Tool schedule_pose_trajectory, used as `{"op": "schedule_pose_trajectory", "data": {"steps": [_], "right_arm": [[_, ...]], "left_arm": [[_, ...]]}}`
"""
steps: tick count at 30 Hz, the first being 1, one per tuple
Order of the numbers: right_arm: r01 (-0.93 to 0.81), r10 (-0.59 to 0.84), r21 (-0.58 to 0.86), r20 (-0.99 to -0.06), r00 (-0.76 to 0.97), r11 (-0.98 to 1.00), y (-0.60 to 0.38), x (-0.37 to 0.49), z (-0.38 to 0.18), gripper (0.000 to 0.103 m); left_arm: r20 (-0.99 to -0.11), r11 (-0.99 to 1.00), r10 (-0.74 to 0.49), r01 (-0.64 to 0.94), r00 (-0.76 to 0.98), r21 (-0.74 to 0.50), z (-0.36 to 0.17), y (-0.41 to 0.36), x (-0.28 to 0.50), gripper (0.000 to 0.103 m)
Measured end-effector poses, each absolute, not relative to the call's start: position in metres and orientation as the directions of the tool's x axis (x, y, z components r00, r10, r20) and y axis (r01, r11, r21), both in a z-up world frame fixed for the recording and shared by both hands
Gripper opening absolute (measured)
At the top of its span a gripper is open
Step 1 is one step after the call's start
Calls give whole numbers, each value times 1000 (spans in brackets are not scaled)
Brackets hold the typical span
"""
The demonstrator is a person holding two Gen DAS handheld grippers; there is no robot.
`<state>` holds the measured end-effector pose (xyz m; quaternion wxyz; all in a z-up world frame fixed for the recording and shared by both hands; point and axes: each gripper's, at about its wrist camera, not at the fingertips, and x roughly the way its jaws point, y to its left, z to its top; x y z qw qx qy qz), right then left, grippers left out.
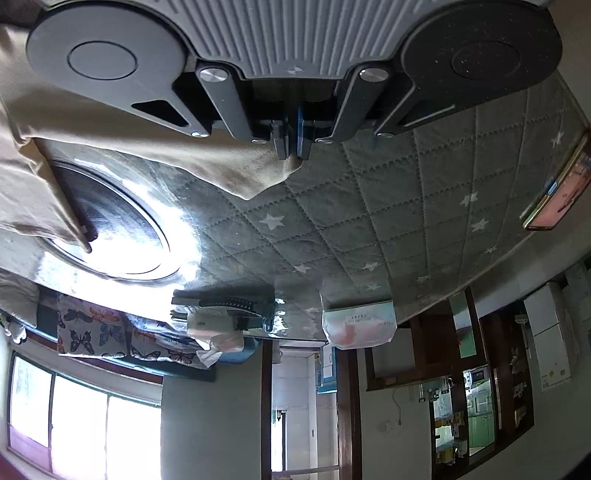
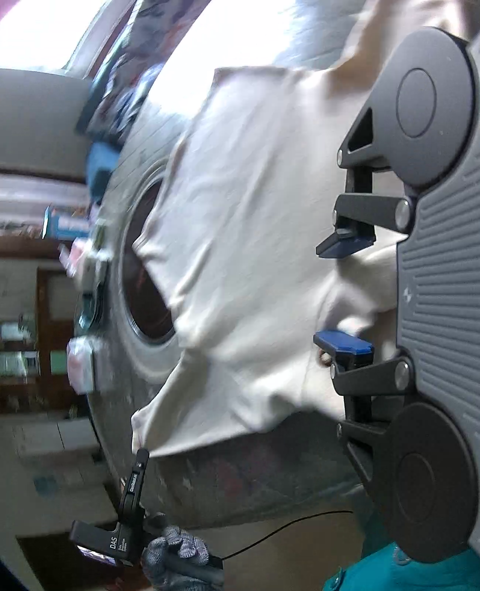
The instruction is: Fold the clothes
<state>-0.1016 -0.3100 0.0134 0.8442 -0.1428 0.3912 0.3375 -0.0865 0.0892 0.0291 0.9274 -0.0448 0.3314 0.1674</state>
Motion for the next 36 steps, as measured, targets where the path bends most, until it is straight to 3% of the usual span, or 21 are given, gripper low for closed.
{"op": "schedule_pose_trajectory", "data": {"steps": [8, 11, 18, 21, 27, 36], "right_arm": [[-688, 501, 72, -740, 449, 722, -320, -115, 15, 45], [-685, 518, 74, -714, 472, 725, -326, -108, 25, 45], [-554, 435, 59, -690, 579, 831, -357, -77, 24, 45], [-519, 417, 70, -690, 592, 852, -365, -69, 21, 45], [-520, 411, 65, -698, 586, 852, -360, -70, 12, 46], [-531, 410, 56, -706, 578, 846, -353, -72, 3, 50]], "left_arm": [[-661, 937, 289, -347, 693, 45, 24, 94, -87, 5], [-666, 938, 288, -344, 688, 51, 28, 94, -89, 10], [-645, 944, 266, -330, 716, 23, 49, 83, -101, 12], [-623, 971, 171, -237, 763, -24, 63, 61, -101, 12], [-609, 987, -133, 49, 782, -152, 64, -11, -78, 12], [-661, 972, -229, 130, 715, -197, 34, -48, -51, 12]]}}
